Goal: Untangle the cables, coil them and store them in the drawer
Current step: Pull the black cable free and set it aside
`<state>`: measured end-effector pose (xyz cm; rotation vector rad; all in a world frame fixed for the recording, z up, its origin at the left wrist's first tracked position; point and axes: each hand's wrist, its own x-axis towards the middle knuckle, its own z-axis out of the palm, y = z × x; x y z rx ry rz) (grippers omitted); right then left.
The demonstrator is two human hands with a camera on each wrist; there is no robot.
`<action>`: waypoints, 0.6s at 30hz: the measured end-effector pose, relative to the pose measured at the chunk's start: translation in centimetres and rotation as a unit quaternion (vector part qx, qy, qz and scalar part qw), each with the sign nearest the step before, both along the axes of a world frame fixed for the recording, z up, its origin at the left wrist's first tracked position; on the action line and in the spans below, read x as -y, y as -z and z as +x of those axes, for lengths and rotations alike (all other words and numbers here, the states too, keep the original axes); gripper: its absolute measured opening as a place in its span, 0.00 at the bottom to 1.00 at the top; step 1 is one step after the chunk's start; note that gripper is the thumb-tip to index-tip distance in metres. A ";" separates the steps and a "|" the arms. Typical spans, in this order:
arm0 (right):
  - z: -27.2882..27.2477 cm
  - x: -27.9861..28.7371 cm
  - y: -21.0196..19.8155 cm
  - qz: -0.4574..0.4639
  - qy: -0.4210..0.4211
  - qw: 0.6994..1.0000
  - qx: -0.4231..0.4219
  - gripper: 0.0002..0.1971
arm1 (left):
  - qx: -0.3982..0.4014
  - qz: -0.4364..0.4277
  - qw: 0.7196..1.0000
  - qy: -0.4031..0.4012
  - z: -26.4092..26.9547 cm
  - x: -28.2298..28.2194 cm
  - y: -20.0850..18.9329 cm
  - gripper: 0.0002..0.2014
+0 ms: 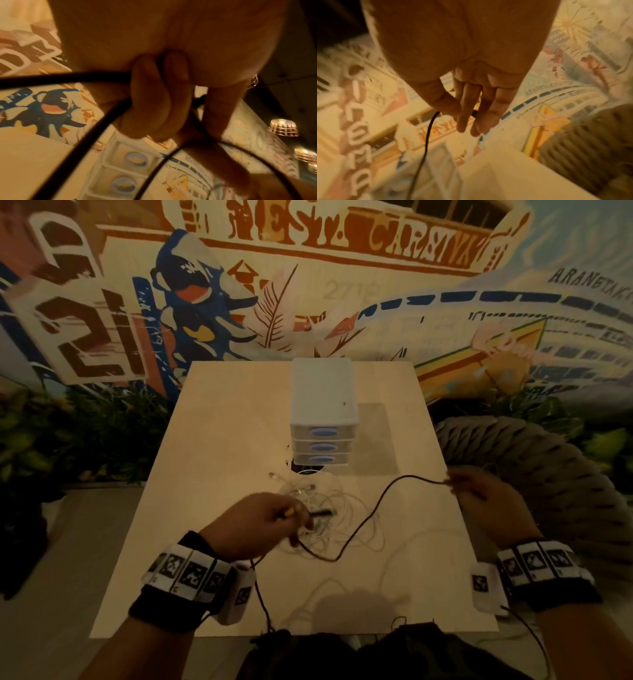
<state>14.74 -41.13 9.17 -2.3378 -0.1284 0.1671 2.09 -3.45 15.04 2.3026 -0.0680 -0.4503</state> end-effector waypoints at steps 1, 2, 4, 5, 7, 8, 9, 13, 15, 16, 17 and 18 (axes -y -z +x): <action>0.1 -1.2 -1.1 0.081 -0.008 0.997 0.006 0.14 | -0.019 0.000 0.999 0.039 -0.1 0.6 0.0 0.12; 0.1 -2.3 -2.3 0.154 -0.017 0.988 0.006 0.15 | -0.028 0.002 0.997 0.067 -0.1 1.2 0.1 0.10; -0.3 -5.0 -4.6 0.254 -0.040 0.966 0.007 0.15 | -0.025 0.012 0.995 0.096 -0.3 2.3 0.0 0.09; -0.7 -6.3 -5.5 0.287 -0.049 0.957 0.010 0.13 | -0.017 0.017 0.995 0.101 -0.3 2.6 0.0 0.10; -1.7 -8.6 -6.9 0.320 -0.071 0.944 0.025 0.10 | 0.010 0.026 0.995 0.091 -0.2 2.9 0.0 0.10; -2.2 -9.6 -7.0 0.334 -0.084 0.939 0.019 0.10 | 0.029 0.021 0.997 0.075 -0.1 2.7 0.1 0.10; -2.8 -10.6 -7.3 0.350 -0.100 0.931 0.001 0.09 | 0.046 0.008 0.998 0.051 0.0 2.5 0.2 0.11; -5.0 -13.1 -6.5 0.334 -0.154 0.928 -0.063 0.10 | 0.119 -0.086 0.986 -0.078 0.3 2.0 0.1 0.14; -5.8 -14.1 -6.2 0.320 -0.167 0.930 -0.065 0.13 | 0.135 -0.136 0.973 -0.130 0.4 2.0 -0.1 0.15; -6.1 -14.5 -6.0 0.315 -0.167 0.932 -0.058 0.16 | 0.138 -0.149 0.968 -0.146 0.4 2.0 0.0 0.15; -6.2 -14.7 -5.9 0.309 -0.159 0.937 -0.048 0.19 | 0.140 -0.156 0.965 -0.155 0.4 2.0 0.1 0.15; -6.0 -14.9 -5.7 0.302 -0.143 0.942 -0.035 0.22 | 0.139 -0.159 0.964 -0.161 0.4 2.0 0.2 0.15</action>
